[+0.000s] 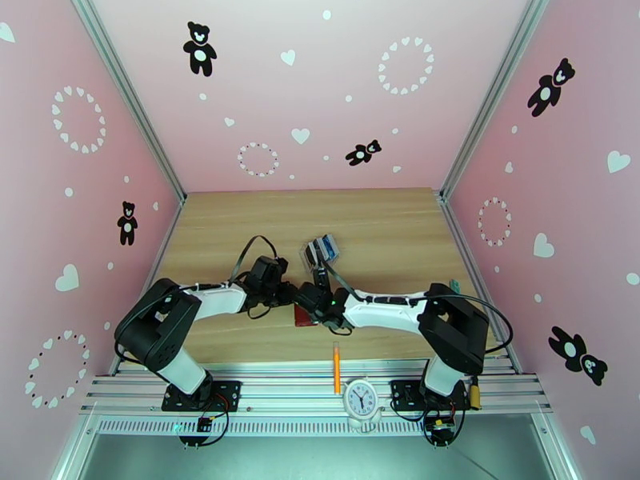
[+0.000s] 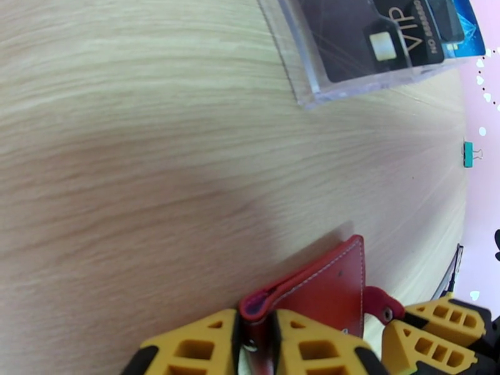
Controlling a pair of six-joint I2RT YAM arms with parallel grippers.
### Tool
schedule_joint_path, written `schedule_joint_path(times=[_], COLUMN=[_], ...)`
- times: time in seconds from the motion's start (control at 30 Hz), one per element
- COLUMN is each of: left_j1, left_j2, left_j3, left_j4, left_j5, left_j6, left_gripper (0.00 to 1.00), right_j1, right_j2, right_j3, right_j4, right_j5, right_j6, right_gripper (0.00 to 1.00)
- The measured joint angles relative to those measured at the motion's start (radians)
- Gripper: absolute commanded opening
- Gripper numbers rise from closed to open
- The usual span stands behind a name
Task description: Put the credit cards into the card holder
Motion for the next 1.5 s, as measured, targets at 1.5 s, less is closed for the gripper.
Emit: schedule_joint_path(times=[1.5], left_j1=[-0.001], left_j2=[-0.024], left_j3=[-0.014], left_j4=[-0.014], left_j5=[-0.034], left_j6=[0.027], left_gripper=[0.24], right_j1=[-0.078], right_j2=[0.072], right_j3=[0.007], right_j4=[-0.023], right_j5=[-0.01], right_j6=[-0.003], right_gripper=[0.23])
